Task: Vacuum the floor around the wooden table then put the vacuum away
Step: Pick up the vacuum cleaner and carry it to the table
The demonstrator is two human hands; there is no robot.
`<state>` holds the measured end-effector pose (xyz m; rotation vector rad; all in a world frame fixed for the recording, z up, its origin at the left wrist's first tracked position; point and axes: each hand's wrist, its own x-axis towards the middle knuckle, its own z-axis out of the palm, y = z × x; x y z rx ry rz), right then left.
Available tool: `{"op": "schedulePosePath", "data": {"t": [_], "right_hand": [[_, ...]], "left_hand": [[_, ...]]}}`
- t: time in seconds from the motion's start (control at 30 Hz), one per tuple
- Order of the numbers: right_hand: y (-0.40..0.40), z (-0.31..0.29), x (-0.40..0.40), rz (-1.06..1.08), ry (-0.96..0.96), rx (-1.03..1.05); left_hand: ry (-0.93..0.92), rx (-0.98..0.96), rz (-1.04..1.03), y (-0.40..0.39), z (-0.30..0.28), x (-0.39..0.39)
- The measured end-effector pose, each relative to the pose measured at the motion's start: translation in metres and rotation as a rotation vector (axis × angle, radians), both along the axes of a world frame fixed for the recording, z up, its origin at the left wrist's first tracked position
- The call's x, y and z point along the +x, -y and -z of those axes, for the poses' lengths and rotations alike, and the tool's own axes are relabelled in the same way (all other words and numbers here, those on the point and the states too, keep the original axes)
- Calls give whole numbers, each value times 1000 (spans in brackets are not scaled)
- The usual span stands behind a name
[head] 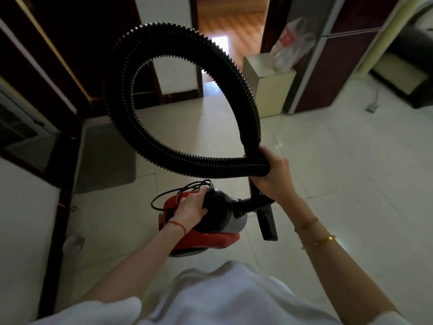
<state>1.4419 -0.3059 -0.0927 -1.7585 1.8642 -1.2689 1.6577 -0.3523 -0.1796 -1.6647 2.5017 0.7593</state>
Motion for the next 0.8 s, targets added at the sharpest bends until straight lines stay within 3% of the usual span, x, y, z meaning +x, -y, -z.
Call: {"op": "schedulePosePath", "data": {"t": [0.47,0.8], "right_hand": [[-12,-2,-254,448,-24,-62],[31,9,-451,681,-25,-39]], "left_hand": [[-125,-65,444,72,-9,-289],[-65,-14,721,157,7,-524]]}}
